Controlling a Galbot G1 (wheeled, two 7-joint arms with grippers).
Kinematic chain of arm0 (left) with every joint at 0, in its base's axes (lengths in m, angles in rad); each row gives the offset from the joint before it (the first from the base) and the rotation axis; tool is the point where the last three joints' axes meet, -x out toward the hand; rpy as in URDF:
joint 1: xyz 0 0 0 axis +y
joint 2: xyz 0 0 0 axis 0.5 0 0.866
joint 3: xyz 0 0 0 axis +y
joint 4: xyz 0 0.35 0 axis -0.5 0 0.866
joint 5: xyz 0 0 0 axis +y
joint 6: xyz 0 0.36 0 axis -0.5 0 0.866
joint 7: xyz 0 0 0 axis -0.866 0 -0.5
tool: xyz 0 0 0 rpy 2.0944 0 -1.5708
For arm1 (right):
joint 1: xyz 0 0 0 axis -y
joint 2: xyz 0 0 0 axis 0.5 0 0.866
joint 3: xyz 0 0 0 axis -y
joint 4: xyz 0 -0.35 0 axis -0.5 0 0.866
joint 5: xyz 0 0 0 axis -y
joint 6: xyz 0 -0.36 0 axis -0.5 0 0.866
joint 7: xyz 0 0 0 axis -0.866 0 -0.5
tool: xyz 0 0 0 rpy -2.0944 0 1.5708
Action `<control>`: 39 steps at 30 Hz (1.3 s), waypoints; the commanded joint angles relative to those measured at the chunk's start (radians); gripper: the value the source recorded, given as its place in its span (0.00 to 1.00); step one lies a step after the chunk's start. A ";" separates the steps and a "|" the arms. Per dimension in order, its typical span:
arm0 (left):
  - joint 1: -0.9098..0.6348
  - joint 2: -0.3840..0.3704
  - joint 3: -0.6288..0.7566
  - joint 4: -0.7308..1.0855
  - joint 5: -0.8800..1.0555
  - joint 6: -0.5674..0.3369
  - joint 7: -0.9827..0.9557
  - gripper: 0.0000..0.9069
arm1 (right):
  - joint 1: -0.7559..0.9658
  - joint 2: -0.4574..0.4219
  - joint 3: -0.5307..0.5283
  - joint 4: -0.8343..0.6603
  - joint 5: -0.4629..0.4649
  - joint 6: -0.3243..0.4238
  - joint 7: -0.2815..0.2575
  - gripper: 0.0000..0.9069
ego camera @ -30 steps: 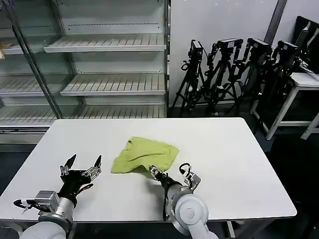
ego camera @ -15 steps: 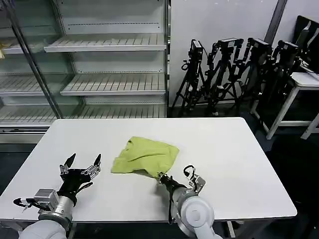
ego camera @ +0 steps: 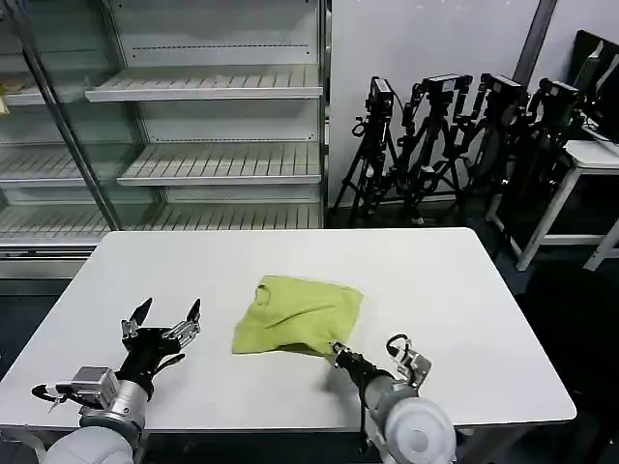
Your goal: Fold and organize the clothes.
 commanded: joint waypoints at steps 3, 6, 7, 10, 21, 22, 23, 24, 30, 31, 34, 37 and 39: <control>-0.004 -0.001 0.008 -0.010 0.000 0.002 0.000 1.00 | -0.116 -0.162 0.128 0.094 0.041 -0.037 -0.022 0.00; -0.004 -0.006 0.013 -0.014 0.002 0.002 0.000 1.00 | -0.113 -0.168 0.169 0.081 0.040 -0.044 -0.032 0.00; -0.003 -0.008 0.014 -0.015 0.002 0.001 0.000 1.00 | -0.113 -0.169 0.175 0.079 0.035 -0.044 -0.038 0.00; 0.001 -0.012 0.019 -0.018 0.005 0.001 0.000 1.00 | -0.109 -0.168 0.179 0.080 0.014 -0.045 -0.058 0.78; 0.019 -0.023 0.013 -0.043 0.005 0.001 0.000 1.00 | -0.243 -0.166 0.187 0.162 -0.393 -0.006 -0.240 1.00; 0.023 -0.026 0.010 -0.047 0.005 0.001 0.000 1.00 | -0.263 -0.164 0.185 0.171 -0.486 0.025 -0.261 1.00; 0.027 -0.031 0.008 -0.052 0.005 0.001 0.000 1.00 | -0.281 -0.159 0.187 0.181 -0.573 0.050 -0.280 1.00; 0.030 -0.035 0.005 -0.057 0.006 0.001 0.000 1.00 | -0.296 -0.152 0.191 0.193 -0.648 0.073 -0.294 1.00; 0.071 -0.066 -0.010 -0.094 0.018 0.001 0.016 1.00 | -0.374 -0.123 0.251 0.227 -1.072 0.297 -0.392 1.00; 0.077 -0.070 -0.011 -0.104 0.020 0.002 0.024 1.00 | -0.383 -0.121 0.256 0.227 -1.112 0.331 -0.397 1.00; 0.095 -0.084 -0.010 -0.116 0.043 0.005 0.045 1.00 | -0.398 -0.106 0.257 0.237 -1.161 0.369 -0.391 1.00; 0.098 -0.104 -0.007 -0.114 0.074 -0.003 0.061 1.00 | -0.410 -0.102 0.256 0.240 -1.222 0.412 -0.422 1.00; 0.098 -0.118 -0.006 -0.110 0.081 -0.010 0.069 1.00 | -0.416 -0.097 0.245 0.248 -1.241 0.452 -0.415 1.00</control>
